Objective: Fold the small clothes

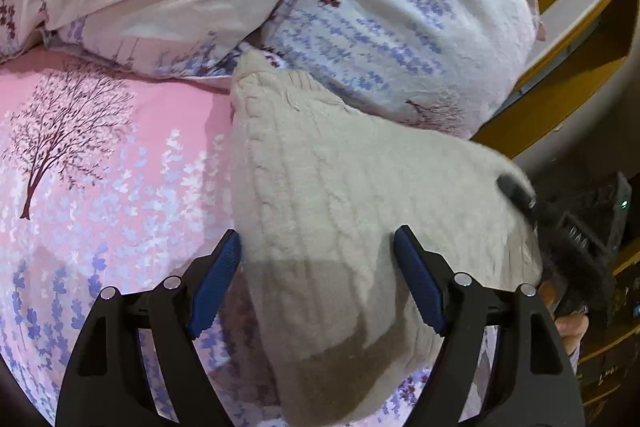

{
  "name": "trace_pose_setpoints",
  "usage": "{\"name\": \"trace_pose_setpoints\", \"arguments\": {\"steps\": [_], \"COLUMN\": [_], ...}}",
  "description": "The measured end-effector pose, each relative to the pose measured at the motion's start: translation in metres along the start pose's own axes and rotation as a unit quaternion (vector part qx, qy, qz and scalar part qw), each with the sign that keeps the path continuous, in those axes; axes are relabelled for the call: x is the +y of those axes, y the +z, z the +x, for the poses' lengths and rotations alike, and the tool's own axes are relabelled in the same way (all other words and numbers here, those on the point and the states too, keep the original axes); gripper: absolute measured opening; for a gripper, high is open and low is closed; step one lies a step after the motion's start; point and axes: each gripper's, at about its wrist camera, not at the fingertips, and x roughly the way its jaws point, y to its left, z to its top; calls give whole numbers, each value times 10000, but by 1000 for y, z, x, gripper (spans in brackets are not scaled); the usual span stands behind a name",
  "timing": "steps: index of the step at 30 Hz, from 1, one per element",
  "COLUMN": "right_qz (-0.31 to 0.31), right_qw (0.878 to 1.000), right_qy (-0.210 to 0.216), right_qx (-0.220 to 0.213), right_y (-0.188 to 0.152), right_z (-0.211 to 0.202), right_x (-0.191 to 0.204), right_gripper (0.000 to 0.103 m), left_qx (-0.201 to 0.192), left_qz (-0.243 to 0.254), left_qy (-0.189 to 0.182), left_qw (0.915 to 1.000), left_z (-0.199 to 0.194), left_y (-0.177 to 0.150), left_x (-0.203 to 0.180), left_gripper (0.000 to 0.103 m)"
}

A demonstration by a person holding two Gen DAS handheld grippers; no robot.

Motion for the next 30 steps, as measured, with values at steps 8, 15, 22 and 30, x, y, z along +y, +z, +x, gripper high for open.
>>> {"name": "trace_pose_setpoints", "arguments": {"steps": [8,15,22,30], "right_qz": [560,874,787,198], "right_qw": [9921,9946,9929,9996], "right_qy": [-784,-59,168,-162], "right_qx": [808,558,871,80], "right_y": [-28,-39,-72,-68], "right_z": [45,-15,-29,-54], "right_x": [-48,-47,-42,-18], "right_gripper": [14,47,29,8], "left_qx": [152,249,414,186], "left_qz": [59,-43,-180,-101], "left_qy": [62,-104,-306,-134], "left_qw": [9998,9996,9985,9997], "left_z": [10,-5,-4,-15], "left_y": [-8,-21,-38,-48], "left_x": [-6,4,4,-6], "left_gripper": [79,78,62,43]}}
